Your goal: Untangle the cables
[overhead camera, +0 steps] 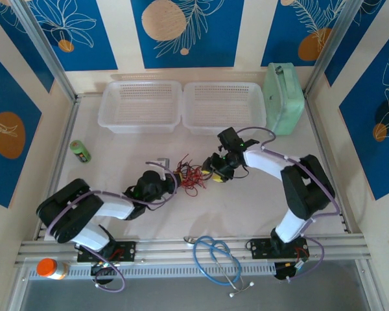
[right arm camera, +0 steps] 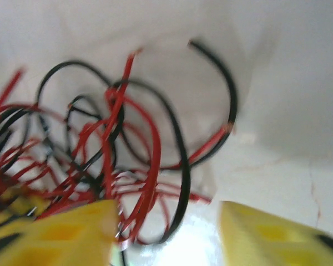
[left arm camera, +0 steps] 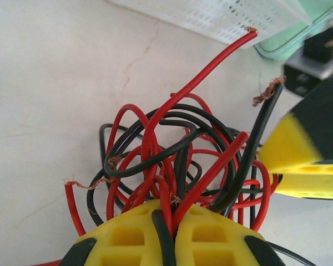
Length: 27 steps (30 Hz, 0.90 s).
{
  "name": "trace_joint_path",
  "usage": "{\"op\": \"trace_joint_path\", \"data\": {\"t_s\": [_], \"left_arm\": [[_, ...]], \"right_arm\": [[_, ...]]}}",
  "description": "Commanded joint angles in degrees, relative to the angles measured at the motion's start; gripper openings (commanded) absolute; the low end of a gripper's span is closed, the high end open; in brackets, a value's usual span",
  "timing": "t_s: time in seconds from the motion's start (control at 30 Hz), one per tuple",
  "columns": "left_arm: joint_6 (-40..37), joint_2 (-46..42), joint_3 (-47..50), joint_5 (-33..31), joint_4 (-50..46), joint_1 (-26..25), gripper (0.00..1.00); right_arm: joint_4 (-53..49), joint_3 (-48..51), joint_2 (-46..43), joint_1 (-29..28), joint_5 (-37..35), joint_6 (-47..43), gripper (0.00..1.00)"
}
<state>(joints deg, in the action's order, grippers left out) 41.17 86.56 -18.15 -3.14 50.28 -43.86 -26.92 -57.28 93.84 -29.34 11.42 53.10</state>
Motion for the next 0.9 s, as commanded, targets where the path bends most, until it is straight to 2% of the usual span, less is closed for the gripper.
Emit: {"op": "trace_joint_path", "data": {"t_s": [0.0, 0.2, 0.47, 0.53, 0.73, 0.77, 0.87], "left_arm": [[1.80, 3.02, -2.55, 2.90, 8.55, 0.09, 0.00], [2.87, 5.43, -3.04, 3.44, 11.81, -0.08, 0.00], [3.50, 5.29, -2.15, 2.26, 13.93, -0.97, 0.00], [3.94, 6.15, -1.93, 2.27, 15.26, -1.31, 0.00], [5.89, 9.63, -0.32, 2.52, 23.34, -1.38, 0.00], [6.02, 9.96, -0.14, 2.52, 24.10, -1.41, 0.00], [5.86, 10.29, 0.52, 1.96, 25.20, -1.33, 0.00]], "right_arm": [[-0.90, 1.22, -4.76, -1.13, 2.53, 1.66, 0.69], [1.17, 0.50, -1.74, -1.51, 0.59, 7.00, 0.71], [11.91, 0.66, 6.01, -0.18, -0.34, 14.84, 0.70], [13.46, 0.09, 7.72, -0.43, 0.08, 15.71, 0.62], [16.10, 2.30, 8.72, 0.06, -0.10, 17.34, 0.04], [16.19, 2.98, 8.08, 0.28, -0.40, 17.21, 0.00], [16.36, 5.60, 4.77, 1.27, -1.82, 16.37, 0.00]]}}
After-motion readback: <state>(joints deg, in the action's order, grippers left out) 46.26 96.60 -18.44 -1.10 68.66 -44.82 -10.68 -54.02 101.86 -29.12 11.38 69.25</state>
